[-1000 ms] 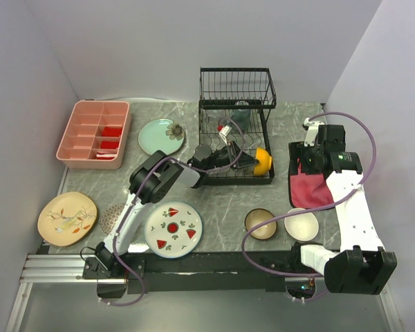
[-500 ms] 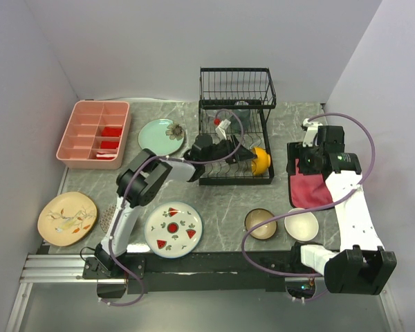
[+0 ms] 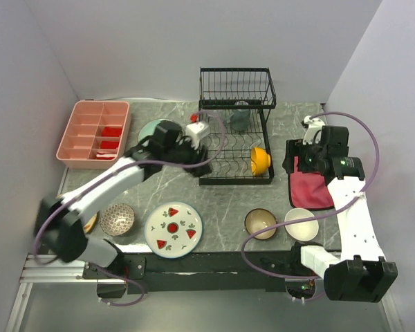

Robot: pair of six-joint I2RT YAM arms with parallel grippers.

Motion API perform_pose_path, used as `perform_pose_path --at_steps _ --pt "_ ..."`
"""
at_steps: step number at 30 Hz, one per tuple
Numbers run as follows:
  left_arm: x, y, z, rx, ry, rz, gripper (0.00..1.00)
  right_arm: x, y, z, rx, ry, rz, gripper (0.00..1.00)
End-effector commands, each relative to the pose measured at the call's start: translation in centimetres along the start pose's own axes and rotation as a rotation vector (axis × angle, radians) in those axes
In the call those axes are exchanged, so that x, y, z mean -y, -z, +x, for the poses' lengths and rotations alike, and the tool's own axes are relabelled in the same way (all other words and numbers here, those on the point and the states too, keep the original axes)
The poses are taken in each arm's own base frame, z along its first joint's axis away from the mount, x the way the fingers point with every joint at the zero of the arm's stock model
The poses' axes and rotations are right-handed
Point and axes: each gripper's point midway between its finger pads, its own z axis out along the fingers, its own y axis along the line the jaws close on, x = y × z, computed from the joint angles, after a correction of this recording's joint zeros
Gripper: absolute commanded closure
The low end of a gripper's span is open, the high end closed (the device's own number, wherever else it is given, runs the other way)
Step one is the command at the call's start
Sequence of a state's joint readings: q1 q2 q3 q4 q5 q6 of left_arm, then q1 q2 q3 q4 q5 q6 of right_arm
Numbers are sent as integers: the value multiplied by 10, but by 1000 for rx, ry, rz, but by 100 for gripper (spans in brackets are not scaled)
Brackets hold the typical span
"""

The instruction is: Load the mixed dishes into the dish rack

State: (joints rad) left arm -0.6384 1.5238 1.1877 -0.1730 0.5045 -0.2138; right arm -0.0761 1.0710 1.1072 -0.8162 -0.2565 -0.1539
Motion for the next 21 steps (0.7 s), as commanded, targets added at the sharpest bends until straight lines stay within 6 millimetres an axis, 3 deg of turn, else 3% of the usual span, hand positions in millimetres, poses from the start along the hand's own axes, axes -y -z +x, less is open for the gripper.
perform_pose_path --at_steps 1,3,5,9,13,21 --pt "-42 96 119 -496 -205 -239 40 -10 11 -33 134 23 -54 16" --pt "-53 134 159 -704 -217 -309 41 -13 11 -38 148 12 -68 16" --pt "-55 156 181 -795 -214 -308 43 -16 12 -40 154 4 -82 15" --pt "-56 183 201 -874 -138 -373 41 -19 7 -39 149 -10 -103 15" --pt "-83 217 221 -955 -68 -536 40 -20 5 -36 141 -20 -111 15" --pt "-80 235 241 -970 -26 -578 41 -20 5 -33 148 -31 -106 15"
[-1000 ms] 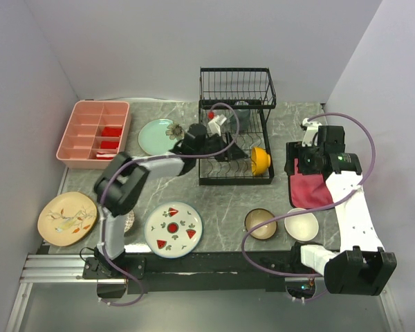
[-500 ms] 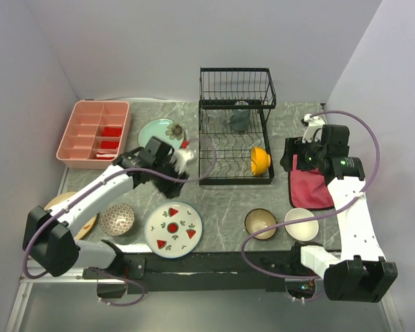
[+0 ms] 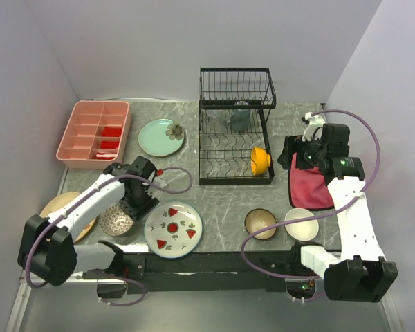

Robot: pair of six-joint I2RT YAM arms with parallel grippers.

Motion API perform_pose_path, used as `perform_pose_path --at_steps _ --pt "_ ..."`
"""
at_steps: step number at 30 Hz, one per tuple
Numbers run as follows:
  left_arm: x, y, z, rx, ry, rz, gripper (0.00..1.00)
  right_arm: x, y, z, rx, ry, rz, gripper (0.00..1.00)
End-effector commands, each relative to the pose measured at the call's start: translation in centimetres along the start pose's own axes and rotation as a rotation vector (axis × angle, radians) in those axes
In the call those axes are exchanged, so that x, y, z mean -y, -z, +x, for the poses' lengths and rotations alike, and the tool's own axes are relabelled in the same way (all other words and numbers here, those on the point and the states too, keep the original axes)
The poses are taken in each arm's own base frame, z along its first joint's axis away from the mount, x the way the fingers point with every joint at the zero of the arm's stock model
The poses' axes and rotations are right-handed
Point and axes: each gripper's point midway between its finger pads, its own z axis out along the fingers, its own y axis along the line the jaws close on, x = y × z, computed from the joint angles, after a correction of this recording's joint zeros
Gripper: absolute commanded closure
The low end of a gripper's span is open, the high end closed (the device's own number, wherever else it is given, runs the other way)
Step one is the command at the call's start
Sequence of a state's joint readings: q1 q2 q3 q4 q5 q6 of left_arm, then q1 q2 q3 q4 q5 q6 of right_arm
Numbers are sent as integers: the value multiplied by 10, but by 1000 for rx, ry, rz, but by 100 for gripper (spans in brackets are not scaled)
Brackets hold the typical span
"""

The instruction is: Load the mixed dishes into the dish rack

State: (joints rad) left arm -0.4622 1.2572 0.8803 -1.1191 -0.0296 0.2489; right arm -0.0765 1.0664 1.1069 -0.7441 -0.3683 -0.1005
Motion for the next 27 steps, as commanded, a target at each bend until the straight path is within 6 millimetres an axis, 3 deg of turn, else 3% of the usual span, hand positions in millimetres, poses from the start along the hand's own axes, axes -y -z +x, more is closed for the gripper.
perform_pose_path --at_steps 1,9,14,21,27 --pt "-2 2 19 -23 17 -20 42 -2 5 -14 67 3 -3 14" --pt "1 -15 39 -82 13 -11 48 -2 6 -14 74 0 3 14" --pt "-2 -22 39 -86 -5 -25 60 -2 6 -14 76 -3 2 14" --pt "-3 -19 34 -92 -47 -7 68 -2 1 -8 68 -17 -7 14" --pt "-2 0 18 -100 -66 36 97 -1 2 -12 75 -12 -2 14"
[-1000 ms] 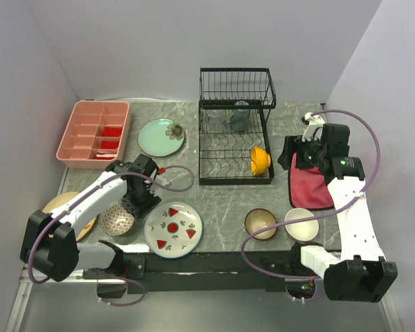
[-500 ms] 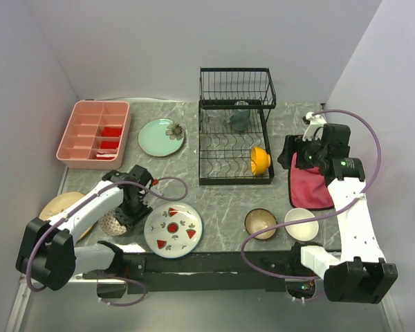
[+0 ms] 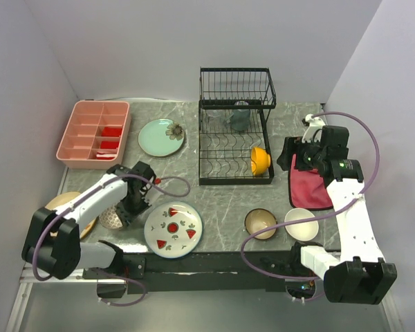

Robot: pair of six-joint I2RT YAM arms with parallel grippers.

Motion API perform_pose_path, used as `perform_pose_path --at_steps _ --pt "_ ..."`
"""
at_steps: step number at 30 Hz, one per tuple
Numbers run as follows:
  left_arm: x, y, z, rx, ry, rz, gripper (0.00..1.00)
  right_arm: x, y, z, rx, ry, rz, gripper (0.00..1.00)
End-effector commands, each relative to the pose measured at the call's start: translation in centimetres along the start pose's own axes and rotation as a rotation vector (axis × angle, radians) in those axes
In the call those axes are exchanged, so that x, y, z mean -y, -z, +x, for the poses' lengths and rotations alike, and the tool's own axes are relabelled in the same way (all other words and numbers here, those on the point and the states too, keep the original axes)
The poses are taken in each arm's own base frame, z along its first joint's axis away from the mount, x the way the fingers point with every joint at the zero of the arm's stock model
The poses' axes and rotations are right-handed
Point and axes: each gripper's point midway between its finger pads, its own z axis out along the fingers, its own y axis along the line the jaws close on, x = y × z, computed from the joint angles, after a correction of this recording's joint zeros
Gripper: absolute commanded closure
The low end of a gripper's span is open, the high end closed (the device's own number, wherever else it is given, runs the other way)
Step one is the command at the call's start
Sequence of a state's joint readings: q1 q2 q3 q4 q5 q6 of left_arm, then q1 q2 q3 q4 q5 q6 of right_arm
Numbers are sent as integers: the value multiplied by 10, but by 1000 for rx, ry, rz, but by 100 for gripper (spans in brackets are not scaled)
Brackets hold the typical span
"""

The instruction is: Load the mixed dishes into the dish rack

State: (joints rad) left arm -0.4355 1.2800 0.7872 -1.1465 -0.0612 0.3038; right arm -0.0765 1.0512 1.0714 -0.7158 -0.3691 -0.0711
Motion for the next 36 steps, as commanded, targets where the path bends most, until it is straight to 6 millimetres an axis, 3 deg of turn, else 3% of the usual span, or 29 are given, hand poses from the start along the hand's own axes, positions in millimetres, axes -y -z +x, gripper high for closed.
perform_pose_path --at_steps 1,3,6,7,9,10,12,13,15,16,17,19,20,21,24,29,30,31,36 --pt "-5 32 -28 81 -31 18 99 -1 5 -17 67 16 0 14" --pt "-1 46 -30 82 -29 48 99 0 6 -18 71 21 5 13" --pt "-7 81 -55 172 -48 47 99 1 7 -16 73 16 11 13" --pt "-10 101 -70 228 -55 47 99 1 7 -15 71 16 13 13" --pt "-5 122 -93 321 -68 93 99 2 8 -13 71 19 22 13" --pt "-8 144 -119 420 -79 92 99 3 7 -12 69 19 27 13" --pt "-3 164 -149 543 -87 137 99 6 8 -12 67 27 45 13" --pt "4 181 -177 668 -111 194 99 8 9 -12 67 29 54 13" --pt "14 197 -205 806 -143 265 99 11 12 -13 60 36 74 13" --pt "30 205 -213 878 -166 353 99 12 13 -13 57 42 80 13" --pt "28 232 -241 1050 -165 357 99 13 15 -15 55 49 90 13" --pt "54 248 -246 1207 -243 490 99 20 19 -19 52 70 127 13" --pt "58 278 -259 1371 -285 521 99 22 20 -17 39 74 139 13" --pt "68 271 -258 1404 -280 580 99 25 22 -17 34 80 157 13" --pt "89 284 -268 1512 -303 718 99 27 23 -19 36 78 169 13" --pt "116 280 -280 1470 -284 1011 98 40 26 -22 35 63 222 12" --pt "123 266 -285 1442 -279 1064 98 43 28 -21 30 59 234 12" --pt "126 278 -287 1509 -334 1072 97 44 29 -21 25 60 241 12" --pt "128 262 -329 1468 -205 1196 97 50 30 -15 -5 69 263 12"
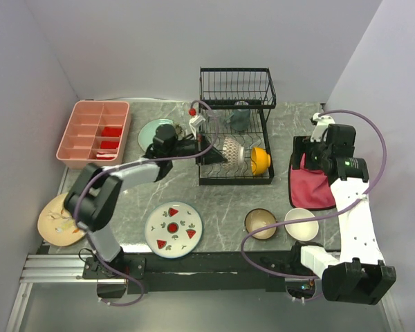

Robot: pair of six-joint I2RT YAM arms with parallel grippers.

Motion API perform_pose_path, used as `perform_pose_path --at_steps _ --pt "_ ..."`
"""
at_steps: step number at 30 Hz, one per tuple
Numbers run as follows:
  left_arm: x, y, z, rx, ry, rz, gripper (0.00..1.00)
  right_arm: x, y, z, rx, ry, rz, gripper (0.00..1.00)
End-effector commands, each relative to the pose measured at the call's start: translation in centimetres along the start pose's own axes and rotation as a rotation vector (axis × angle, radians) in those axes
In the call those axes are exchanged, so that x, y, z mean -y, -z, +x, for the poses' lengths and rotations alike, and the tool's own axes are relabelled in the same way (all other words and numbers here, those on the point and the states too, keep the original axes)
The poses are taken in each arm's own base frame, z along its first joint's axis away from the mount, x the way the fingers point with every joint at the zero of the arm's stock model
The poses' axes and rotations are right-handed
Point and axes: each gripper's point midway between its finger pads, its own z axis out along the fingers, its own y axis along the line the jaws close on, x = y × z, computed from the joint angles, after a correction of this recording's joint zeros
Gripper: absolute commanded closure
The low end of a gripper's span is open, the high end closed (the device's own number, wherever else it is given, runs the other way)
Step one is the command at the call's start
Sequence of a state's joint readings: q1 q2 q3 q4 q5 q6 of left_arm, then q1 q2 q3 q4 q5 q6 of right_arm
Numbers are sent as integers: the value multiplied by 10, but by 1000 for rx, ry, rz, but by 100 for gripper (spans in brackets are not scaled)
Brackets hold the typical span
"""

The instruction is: Load the mixed dishes into the dish rack

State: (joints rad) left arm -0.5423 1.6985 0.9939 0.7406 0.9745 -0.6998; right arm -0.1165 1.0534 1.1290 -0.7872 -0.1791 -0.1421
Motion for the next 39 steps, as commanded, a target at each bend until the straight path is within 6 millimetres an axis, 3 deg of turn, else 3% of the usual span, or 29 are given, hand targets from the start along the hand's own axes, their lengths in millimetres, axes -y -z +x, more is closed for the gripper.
perform_pose_path --at_steps 1,10,26,39 --pt "35 -19 -45 155 -37 212 97 11 9 -9 16 27 48 12" --pt "-14 -49 -26 196 176 210 96 19 18 4 -21 26 93 12" --pt "-79 -84 8 172 235 114 96 37 22 2 -41 -35 128 12" --pt "-114 -78 24 179 302 -27 98 38 15 3 -55 -41 123 12"
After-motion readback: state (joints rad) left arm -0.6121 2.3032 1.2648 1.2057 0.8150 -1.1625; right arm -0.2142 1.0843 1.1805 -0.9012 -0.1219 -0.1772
